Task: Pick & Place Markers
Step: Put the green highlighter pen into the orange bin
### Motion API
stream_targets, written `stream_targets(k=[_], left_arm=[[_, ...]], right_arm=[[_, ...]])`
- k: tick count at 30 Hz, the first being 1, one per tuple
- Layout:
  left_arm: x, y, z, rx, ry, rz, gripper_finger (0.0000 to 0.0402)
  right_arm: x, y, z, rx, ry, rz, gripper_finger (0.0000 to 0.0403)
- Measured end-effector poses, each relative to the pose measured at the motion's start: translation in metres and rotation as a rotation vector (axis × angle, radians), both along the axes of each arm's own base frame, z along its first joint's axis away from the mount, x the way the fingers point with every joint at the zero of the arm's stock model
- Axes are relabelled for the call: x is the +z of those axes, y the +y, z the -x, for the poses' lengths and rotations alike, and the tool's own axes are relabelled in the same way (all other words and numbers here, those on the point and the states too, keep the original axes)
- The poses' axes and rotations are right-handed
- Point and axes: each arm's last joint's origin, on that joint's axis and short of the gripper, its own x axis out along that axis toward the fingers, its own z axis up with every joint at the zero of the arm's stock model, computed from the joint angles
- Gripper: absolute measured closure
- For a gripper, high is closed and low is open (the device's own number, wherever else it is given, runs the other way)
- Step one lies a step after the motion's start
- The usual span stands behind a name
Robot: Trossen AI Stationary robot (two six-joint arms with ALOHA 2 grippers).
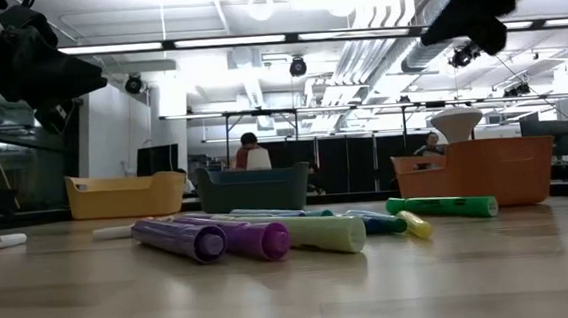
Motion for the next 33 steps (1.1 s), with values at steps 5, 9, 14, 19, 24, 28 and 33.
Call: stream_targets(k=[5,9,14,19,24,28,33], left_arm=[[0.000,0.000,0.000,0.000,0.000,0.000,0.0335],[0.000,0.000,0.000,0.000,0.000,0.000,0.0335],[0.000,0.000,0.000,0.000,0.000,0.000,0.0335],[0.000,0.000,0.000,0.000,0.000,0.000,0.0335],[0.000,0.000,0.000,0.000,0.000,0.000,0.0335],[0.000,0.000,0.000,0.000,0.000,0.000,0.0335],[0.000,0.000,0.000,0.000,0.000,0.000,0.0335]], right_arm=[[0.019,0.001,-0.028,0.045,0.068,-0.093,0.0402],[0.022,0.004,-0.051,0.104,0.137,-0.185,0.0402],[0.009,0.007,-0.074,0.072,0.249,-0.419,0.0402],[-0.017,0.013,-0.089,0.011,0.383,-0.581,0.0402],[-0.042,0.016,-0.099,-0.037,0.524,-0.664,0.0402],[-0.055,0.018,-0.106,-0.030,0.582,-0.689,0.0402],[-0.067,0.022,-0.111,-0.004,0.638,-0.700,0.0402]])
